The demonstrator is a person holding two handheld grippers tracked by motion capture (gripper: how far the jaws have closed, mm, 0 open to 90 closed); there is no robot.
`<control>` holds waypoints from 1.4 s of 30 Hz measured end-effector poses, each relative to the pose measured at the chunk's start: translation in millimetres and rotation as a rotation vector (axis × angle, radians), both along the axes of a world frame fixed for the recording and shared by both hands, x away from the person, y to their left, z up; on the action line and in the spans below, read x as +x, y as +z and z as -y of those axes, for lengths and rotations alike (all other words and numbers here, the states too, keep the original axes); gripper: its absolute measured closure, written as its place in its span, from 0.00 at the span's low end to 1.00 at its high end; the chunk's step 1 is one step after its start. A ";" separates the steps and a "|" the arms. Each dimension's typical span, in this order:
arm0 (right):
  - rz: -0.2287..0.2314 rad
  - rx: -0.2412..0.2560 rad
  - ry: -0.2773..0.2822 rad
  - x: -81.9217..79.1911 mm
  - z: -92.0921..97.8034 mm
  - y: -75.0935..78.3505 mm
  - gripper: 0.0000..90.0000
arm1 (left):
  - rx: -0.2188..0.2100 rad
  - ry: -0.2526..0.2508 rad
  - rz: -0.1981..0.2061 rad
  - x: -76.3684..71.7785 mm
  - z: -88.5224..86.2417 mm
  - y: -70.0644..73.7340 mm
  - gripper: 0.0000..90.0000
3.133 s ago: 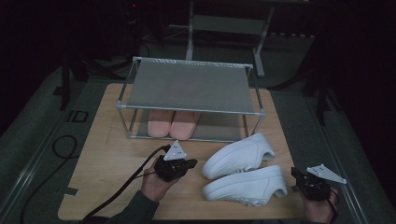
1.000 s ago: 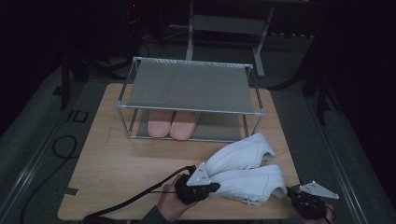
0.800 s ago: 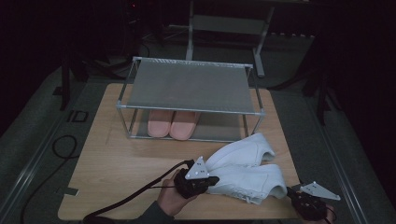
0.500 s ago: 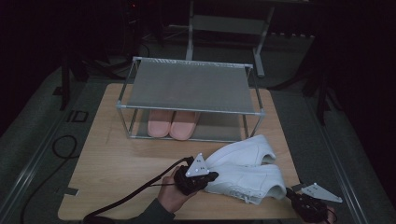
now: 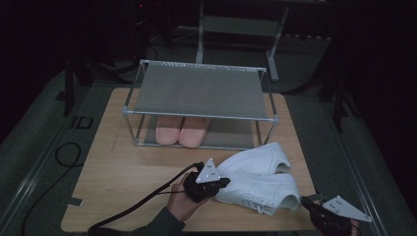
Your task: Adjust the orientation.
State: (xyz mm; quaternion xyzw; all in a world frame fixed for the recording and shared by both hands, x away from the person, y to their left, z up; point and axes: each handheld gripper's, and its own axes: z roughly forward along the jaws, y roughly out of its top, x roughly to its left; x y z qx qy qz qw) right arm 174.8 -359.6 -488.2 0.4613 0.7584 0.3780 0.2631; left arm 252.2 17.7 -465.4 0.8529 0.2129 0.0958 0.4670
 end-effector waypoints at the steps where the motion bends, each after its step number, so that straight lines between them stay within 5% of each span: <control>1: 0.001 0.001 0.007 -0.6 -0.8 1.0 1.00 | -0.001 -0.001 -0.002 0.2 0.0 0.0 1.00; 9: 0.018 0.000 0.028 -1.4 -9.1 2.1 0.84 | -0.001 -0.005 -0.004 1.0 -0.4 0.0 1.00; 17: -0.009 -0.061 -0.016 6.3 -11.4 -8.0 0.63 | -0.003 -0.004 -0.008 1.3 -0.5 0.0 1.00; 30: -0.040 -0.129 -0.039 18.3 -15.8 -15.1 0.76 | 0.000 -0.002 -0.008 -0.6 -0.1 0.5 1.00; 42: -0.101 -0.124 -0.016 16.2 -20.9 10.0 0.82 | 0.041 -0.013 -0.002 -8.1 0.7 0.1 1.00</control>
